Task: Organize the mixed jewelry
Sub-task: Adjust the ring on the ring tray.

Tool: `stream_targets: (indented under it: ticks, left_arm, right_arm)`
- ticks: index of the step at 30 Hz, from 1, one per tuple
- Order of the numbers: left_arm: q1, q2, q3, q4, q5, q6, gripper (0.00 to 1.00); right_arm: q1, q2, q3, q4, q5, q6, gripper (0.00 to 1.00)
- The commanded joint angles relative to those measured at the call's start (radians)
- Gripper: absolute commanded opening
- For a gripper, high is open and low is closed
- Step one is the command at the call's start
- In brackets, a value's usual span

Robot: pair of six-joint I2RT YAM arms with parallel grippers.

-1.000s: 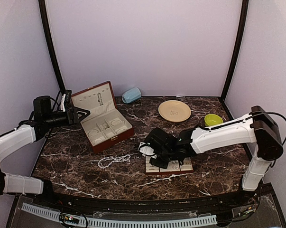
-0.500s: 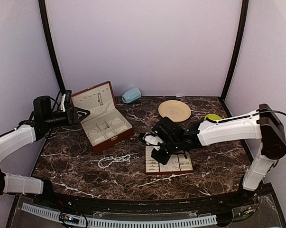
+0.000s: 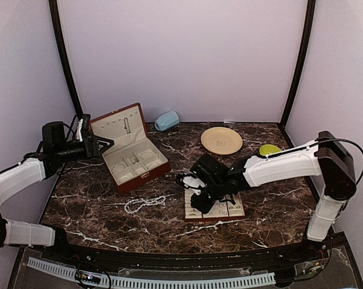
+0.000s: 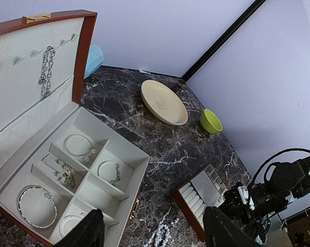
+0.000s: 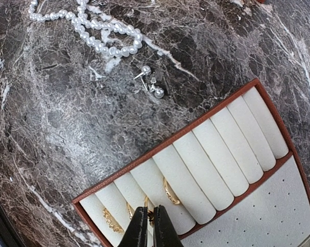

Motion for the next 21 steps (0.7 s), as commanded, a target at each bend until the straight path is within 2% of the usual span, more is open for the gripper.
stream_targets:
  ticks: [1,21]
  left_arm:
    - [0.006,-0.015,-0.014,0.021,0.012,-0.004,0.69]
    - [0.006,-0.020,-0.015,0.022,0.012,-0.005,0.69]
  right_arm:
    - [-0.007,0.018,0.022,0.008,0.003,0.005,0.06]
    - [-0.006,0.042,0.005,0.039,0.057,-0.003,0.05]
